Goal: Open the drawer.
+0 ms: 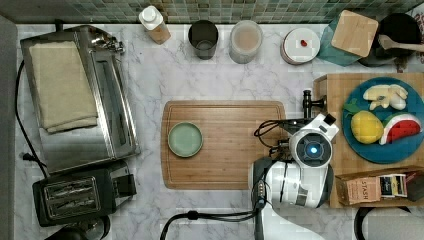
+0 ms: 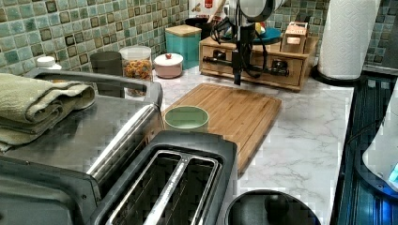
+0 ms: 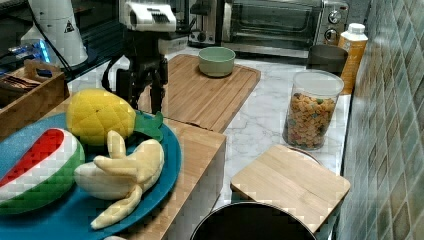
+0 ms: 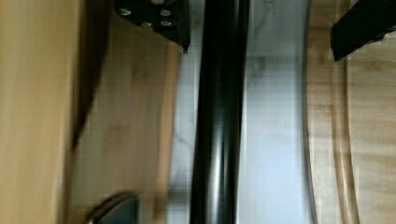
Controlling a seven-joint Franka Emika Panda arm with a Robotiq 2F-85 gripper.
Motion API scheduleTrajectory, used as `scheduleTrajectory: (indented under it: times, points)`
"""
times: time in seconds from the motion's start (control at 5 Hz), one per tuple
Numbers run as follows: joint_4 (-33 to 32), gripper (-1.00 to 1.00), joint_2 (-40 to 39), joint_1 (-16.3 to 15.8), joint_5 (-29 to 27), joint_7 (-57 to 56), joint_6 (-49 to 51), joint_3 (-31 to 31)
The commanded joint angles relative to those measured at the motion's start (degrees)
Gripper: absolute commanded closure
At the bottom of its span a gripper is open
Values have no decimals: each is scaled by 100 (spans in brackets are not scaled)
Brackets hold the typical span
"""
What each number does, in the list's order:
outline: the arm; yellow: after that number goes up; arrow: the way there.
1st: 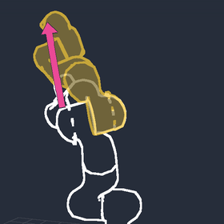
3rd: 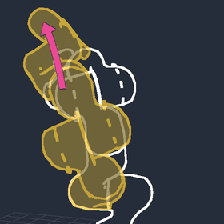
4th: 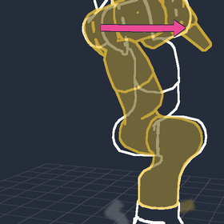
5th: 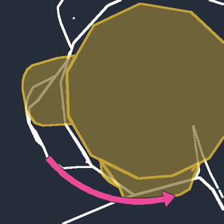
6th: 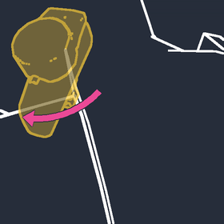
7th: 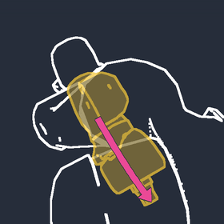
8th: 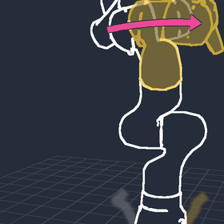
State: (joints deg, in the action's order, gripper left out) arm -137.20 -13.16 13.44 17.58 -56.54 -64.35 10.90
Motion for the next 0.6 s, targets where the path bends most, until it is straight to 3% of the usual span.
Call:
scheduleTrajectory:
  times: [0.2, 0.4, 0.6]
  points:
    - [-9, -100, 166, -279, 25, 842, -133, 9]
    - [-2, -100, 351, -435, -262, 888, 253, -245]
    - [-179, -100, 380, -578, -448, 968, -39, -502]
